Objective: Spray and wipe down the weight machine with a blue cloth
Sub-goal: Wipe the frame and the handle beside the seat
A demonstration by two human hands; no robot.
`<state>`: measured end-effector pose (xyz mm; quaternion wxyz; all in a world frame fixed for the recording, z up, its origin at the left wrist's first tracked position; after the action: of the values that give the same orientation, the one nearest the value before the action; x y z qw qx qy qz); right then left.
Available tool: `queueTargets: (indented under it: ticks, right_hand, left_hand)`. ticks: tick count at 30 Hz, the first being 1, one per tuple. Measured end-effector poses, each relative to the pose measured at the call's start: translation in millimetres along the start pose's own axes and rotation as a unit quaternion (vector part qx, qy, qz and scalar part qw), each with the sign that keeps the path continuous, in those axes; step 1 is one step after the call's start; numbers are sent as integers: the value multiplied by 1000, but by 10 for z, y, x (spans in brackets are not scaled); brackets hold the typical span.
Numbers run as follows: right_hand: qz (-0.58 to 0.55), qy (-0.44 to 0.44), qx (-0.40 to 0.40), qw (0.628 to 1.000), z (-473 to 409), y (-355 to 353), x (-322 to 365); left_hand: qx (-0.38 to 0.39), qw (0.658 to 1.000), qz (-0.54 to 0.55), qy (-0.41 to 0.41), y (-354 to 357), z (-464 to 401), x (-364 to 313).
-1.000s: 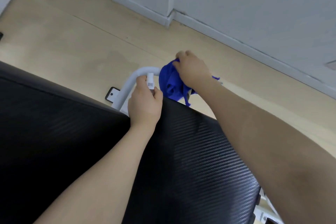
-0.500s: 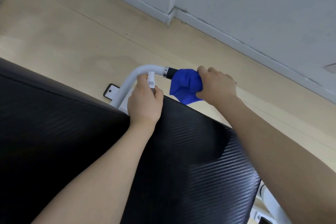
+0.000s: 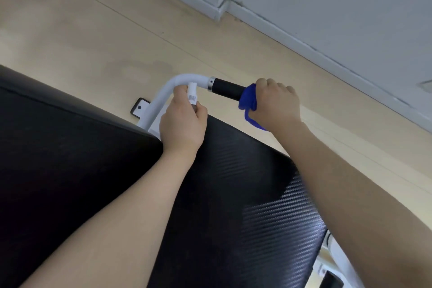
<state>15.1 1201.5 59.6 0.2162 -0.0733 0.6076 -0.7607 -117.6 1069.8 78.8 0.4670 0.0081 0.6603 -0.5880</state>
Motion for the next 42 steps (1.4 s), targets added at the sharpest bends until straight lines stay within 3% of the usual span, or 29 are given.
queueTargets:
  ticks: [3, 10, 14, 17, 22, 24, 27, 30, 32, 35, 39, 42]
  right_hand:
    - [19, 8, 2, 1000, 43, -11, -37]
    - [9, -88, -28, 996, -241, -10, 861]
    - [-8, -106, -10, 994, -246, -40, 787]
    - [-61, -62, 57, 995, -155, -74, 429]
    - [-86, 6, 86, 993, 49, -34, -250]
    - [-132, 71, 122, 981, 228, 40, -569]
    - [-243, 145, 115, 952, 629, 42, -903]
    - [-293, 65, 53, 952, 965, -77, -719]
    - [-214, -37, -4, 976, 1095, -95, -485]
    - [-141, -74, -66, 985, 1290, -100, -294]
    - [-141, -88, -54, 985, 1922, -53, -185]
    - [-155, -70, 32, 985, 2382, 0, -137]
  left_hand:
    - [6, 1000, 2, -2, 21, 17, 0]
    - [-6, 1000, -21, 7, 45, 19, -11]
    - [-14, 999, -35, 2, 39, 17, -18]
    - [-19, 999, -38, 4, 32, 37, -22]
    - [-27, 999, -42, 9, 32, 47, -36]
    - [-26, 999, -44, 10, 34, 52, -35]
    - [-25, 999, -45, 11, 31, 45, -43]
    - [-26, 999, -34, 12, 0, 66, -71]
    - [-24, 999, -26, 19, -46, 94, -105]
    - [-27, 998, -14, 51, -134, 196, -182]
    - [9, 993, 12, 113, -289, 537, -280]
    - [49, 988, 28, 144, -405, 798, -279]
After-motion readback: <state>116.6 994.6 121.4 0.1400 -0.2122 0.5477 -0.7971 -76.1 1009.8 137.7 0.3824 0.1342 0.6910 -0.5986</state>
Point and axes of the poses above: each hand's wrist, its own z-axis away from the middle knuckle, its own y-axis out of the palm, x = y × z, the point moved 2 cm from there along -z, towards the middle knuckle, and after that the axes turned 13 degrees about y, right-handed, at the moved point
